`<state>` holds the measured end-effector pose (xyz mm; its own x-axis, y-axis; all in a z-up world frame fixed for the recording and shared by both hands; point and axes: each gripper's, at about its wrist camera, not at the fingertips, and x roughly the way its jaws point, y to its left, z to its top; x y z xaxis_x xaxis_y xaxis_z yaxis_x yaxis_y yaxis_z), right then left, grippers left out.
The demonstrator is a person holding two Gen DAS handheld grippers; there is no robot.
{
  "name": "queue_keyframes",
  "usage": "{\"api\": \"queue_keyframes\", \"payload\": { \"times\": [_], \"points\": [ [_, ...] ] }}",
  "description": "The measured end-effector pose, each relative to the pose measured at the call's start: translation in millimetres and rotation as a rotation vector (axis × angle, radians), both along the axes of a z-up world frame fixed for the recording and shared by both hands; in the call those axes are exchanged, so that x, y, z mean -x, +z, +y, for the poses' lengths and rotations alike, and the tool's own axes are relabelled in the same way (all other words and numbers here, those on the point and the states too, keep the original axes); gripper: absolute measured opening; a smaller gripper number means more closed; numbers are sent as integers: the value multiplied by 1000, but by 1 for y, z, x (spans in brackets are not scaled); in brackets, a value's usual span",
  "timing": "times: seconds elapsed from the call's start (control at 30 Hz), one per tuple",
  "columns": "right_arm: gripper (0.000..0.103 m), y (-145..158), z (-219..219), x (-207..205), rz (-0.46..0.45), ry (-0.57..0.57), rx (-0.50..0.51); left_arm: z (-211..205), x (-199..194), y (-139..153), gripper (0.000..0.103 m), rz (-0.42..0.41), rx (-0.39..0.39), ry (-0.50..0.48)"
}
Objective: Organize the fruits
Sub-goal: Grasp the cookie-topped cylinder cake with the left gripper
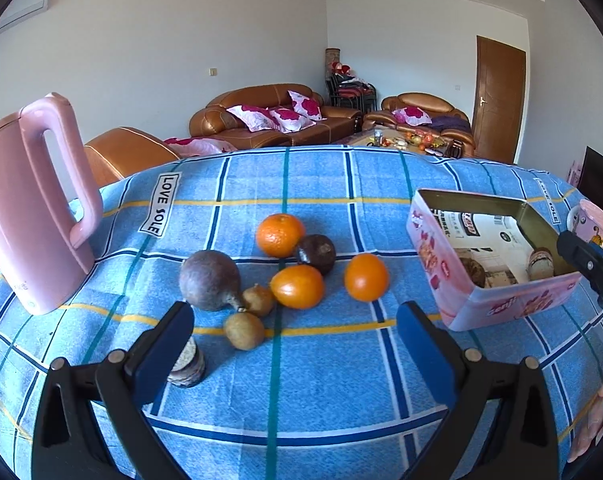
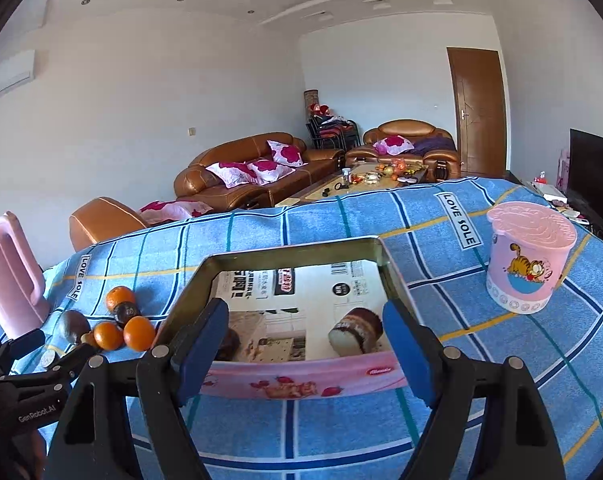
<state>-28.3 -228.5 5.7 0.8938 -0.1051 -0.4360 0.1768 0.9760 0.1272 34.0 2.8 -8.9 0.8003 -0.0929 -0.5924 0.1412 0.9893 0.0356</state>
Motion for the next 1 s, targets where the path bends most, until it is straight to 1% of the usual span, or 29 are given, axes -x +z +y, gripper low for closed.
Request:
{"api": "queue_keyframes", "payload": {
  "times": [0.23,0.3,0.47,0.53,0.6,0.67,0.73,0.8,0.83,0.87,0.97,1.0],
  "points": [
    [81,-3,43,-1,21,80,10,31,-1,-2,103,14,-16,5],
    [81,-4,54,-2,31,109,1,41,-5,-5,103,42,-15,-6],
    [81,-9,84,-8,70,168,14,67,-15,-14,103,126,22,-12],
    [81,-11,97,-11,90,193,19,76,-18,-17,103,155,24,-22],
    [81,-13,109,-14,111,221,24,82,-21,-21,103,184,17,-26],
    [81,-17,120,-18,129,247,25,88,-24,-25,103,208,29,-19],
    [81,-19,131,-22,147,282,14,92,-27,-27,103,226,42,-6],
    [81,-23,138,-26,171,311,-2,93,-29,-30,102,242,37,-2],
    [81,-24,142,-28,178,322,-10,93,-30,-31,101,252,34,2],
    [80,-25,144,-29,182,331,-17,94,-31,-33,96,262,34,3],
    [78,-27,154,-32,196,356,-29,98,-35,-37,85,288,43,14],
    [77,-28,157,-33,201,361,-31,99,-36,-37,84,289,48,20]
  ]
}}
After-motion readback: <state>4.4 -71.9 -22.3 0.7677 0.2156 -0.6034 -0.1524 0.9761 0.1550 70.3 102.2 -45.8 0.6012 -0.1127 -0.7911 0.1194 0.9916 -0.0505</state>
